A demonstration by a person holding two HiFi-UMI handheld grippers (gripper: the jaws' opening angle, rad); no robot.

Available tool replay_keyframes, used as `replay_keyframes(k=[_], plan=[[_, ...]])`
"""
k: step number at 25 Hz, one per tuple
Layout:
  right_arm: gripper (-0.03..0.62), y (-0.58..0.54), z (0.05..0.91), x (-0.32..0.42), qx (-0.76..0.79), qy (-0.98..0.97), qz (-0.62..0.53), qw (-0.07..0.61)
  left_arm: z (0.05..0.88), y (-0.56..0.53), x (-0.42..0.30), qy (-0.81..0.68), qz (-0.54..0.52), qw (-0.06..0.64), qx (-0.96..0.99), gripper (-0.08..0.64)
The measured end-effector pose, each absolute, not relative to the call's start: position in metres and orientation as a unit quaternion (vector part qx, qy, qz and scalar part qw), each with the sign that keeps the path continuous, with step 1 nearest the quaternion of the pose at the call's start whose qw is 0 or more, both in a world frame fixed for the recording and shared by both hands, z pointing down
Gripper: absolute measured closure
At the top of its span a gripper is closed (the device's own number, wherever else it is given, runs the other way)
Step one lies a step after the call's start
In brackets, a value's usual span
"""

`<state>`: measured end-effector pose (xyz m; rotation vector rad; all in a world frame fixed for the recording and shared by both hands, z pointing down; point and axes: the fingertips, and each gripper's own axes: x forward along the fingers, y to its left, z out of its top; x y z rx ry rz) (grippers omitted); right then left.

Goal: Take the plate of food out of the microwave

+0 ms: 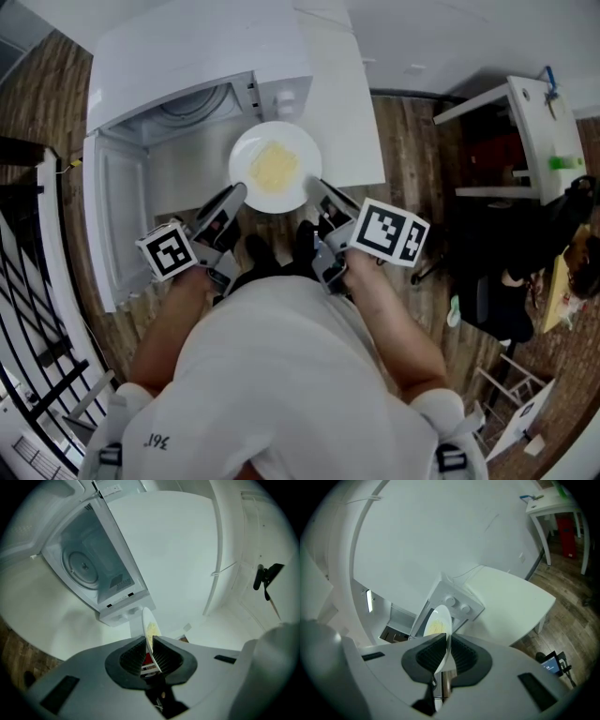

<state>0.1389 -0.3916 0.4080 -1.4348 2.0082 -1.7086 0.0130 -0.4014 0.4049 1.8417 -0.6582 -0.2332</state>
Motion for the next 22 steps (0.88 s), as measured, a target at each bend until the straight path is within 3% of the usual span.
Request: replay_keyframes(k=[22], plan=[[0.557,-0.394,0.408,0.255,-0.559,0.605,-0.545,0.157,0.401,-0.431,0.135,-0.18,-0.022,0.544,0.82,0.512]])
